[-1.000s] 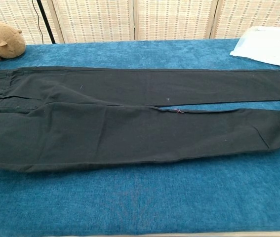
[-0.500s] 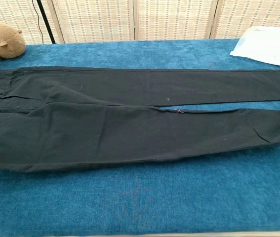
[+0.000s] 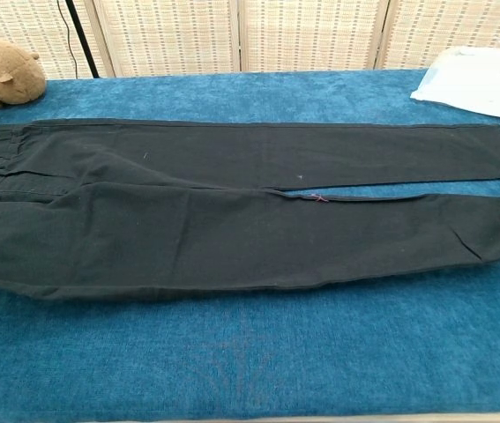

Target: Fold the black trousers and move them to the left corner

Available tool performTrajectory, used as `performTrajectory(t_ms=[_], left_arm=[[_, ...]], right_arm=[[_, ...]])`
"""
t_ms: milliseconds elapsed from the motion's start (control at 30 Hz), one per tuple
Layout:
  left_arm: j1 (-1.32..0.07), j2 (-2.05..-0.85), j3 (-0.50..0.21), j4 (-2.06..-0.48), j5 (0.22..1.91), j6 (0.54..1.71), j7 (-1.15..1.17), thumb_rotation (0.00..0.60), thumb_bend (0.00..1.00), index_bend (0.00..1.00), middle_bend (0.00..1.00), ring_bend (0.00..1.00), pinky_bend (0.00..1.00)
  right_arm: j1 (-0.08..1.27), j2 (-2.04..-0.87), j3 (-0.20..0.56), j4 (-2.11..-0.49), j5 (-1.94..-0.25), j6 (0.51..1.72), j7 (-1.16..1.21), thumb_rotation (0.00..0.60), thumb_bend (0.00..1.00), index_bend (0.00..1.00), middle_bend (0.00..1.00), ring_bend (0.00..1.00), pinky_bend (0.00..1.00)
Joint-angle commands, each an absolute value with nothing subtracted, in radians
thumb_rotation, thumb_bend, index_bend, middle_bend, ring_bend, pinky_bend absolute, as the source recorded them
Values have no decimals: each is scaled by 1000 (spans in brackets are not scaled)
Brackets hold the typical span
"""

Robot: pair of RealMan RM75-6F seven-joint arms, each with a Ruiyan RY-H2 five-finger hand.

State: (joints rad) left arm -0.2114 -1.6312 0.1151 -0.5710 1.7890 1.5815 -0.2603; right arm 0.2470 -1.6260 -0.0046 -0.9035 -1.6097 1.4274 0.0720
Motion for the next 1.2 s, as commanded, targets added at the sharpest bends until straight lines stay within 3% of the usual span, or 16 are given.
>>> performTrajectory(t_ms=[33, 233, 633, 933, 1200], left_arm=[[-223, -1622, 102, -591, 1774, 1585, -277, 600, 342, 654, 607, 548, 618], [-254, -1581, 76, -669, 1748, 1579, -294, 600, 347, 687, 636, 572, 638], [-369, -1435, -7, -950, 1659, 1420, -209, 600, 350, 687, 636, 571, 638], [-443, -1370, -86, -1048, 1564, 1304, -173, 600, 351, 687, 636, 570, 638], [-518, -1373, -151, -1060, 1458, 1166, -125, 600, 351, 687, 636, 569, 638]], right_arm=[[250, -1622, -1, -912, -1606, 1424, 82, 600, 524, 599, 429, 297, 477], [269, -1608, 13, -938, -1601, 1408, 94, 600, 522, 606, 432, 302, 481], [402, -1569, 88, -1015, -1563, 1267, 106, 600, 523, 612, 438, 306, 482], [485, -1573, 144, -959, -1509, 1170, 137, 600, 524, 616, 441, 309, 485], [556, -1637, 179, -812, -1447, 1066, 193, 600, 524, 619, 441, 310, 486]])
